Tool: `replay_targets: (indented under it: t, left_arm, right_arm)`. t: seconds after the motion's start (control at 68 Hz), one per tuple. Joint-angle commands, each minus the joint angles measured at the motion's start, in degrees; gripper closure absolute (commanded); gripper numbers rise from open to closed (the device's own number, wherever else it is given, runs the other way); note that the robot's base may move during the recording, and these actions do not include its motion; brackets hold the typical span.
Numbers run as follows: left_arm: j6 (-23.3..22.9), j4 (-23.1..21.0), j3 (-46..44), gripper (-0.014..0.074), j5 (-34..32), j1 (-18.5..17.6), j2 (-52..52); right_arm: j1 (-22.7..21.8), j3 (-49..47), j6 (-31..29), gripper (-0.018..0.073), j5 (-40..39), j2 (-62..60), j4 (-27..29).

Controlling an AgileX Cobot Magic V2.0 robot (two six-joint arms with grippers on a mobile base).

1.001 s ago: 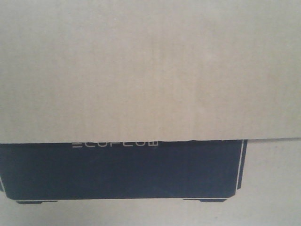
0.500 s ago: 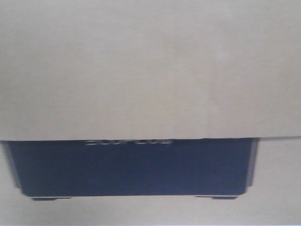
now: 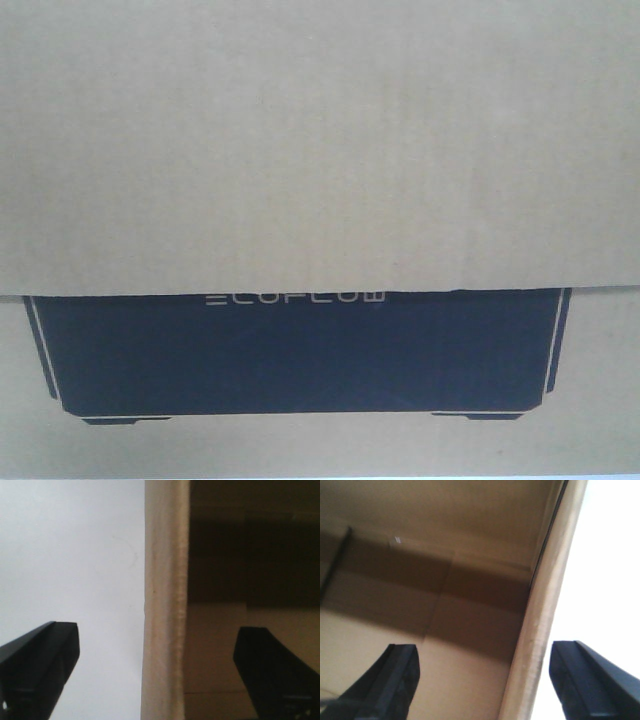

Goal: Grab box from left shelf to table start
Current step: 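Open both grippers and release the box walls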

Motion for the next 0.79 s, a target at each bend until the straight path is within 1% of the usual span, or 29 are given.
replay_targets:
  t: [0.0, 0.044, 0.103, 0.147, 0.25, 0.324, 0.338, 0.383, 0.427, 0.486, 0.544, 0.603, 0.78]
  left_arm:
    - [-0.4, -0.6, -2.3, 0.0074, -2.0, -0.3, -5.2]
    - [-0.4, -0.4, -2.3, 0.0090, -2.2, -0.3, -7.6]
    - [-0.4, 0.3, -2.3, 0.0123, -2.2, -0.3, -10.4]
    - [-0.4, 1.2, -2.3, 0.0156, -2.3, -0.3, -12.4]
    - [-0.4, 4.0, -1.1, 0.0263, -3.2, -0.3, -17.7]
    - [-0.4, 4.8, 0.5, 0.0355, -4.1, -0.3, -21.5]
    - [-0.4, 5.2, 0.9, 0.0375, -4.4, -0.3, -22.2]
    - [-0.4, 5.6, 2.4, 0.0439, -5.0, -0.3, -24.5]
    - [-0.4, 6.0, 4.4, 0.0518, -5.5, -0.3, -27.2]
    - [-0.4, 6.1, 7.2, 0.0624, -6.3, -0.3, -30.6]
    - [-0.4, 6.1, 10.3, 0.0706, -7.3, -0.3, -33.4]
    - [-0.4, 6.1, 14.2, 0.0685, -9.1, -0.3, -36.9]
    - [-0.4, 6.1, 26.1, 0.0688, -14.9, -0.3, -47.7]
  right_arm:
    - [-0.2, -2.9, 0.1, -0.0059, -2.7, -4.0, 0.4]
    - [-0.4, -2.9, 0.2, -0.0043, -2.7, -5.4, 0.4]
    - [-1.0, -2.9, 0.4, 0.0010, -2.5, -7.4, 0.4]
    - [-1.5, -2.9, 0.4, 0.0067, -2.2, -9.0, 0.4]
    - [-2.7, -2.1, 0.4, 0.0270, -2.2, -13.6, -1.1]
    - [-3.0, -0.4, 0.4, 0.0421, -3.0, -17.0, -3.2]
    - [-3.0, 0.1, 0.4, 0.0466, -3.2, -18.0, -3.5]
    - [-3.0, 1.5, 0.4, 0.0524, -4.0, -19.9, -4.5]
    - [-3.0, 3.9, 0.4, 0.0495, -5.1, -22.6, -4.9]
    - [-3.0, 7.7, 0.4, 0.0505, -6.6, -26.1, -5.0]
    - [-3.0, 11.4, 0.4, 0.0503, -8.3, -29.3, -5.0]
    - [-3.0, 15.7, 0.4, 0.0503, -10.1, -32.6, -5.0]
    - [-3.0, 27.2, 0.4, 0.0503, -15.1, -45.0, -5.0]
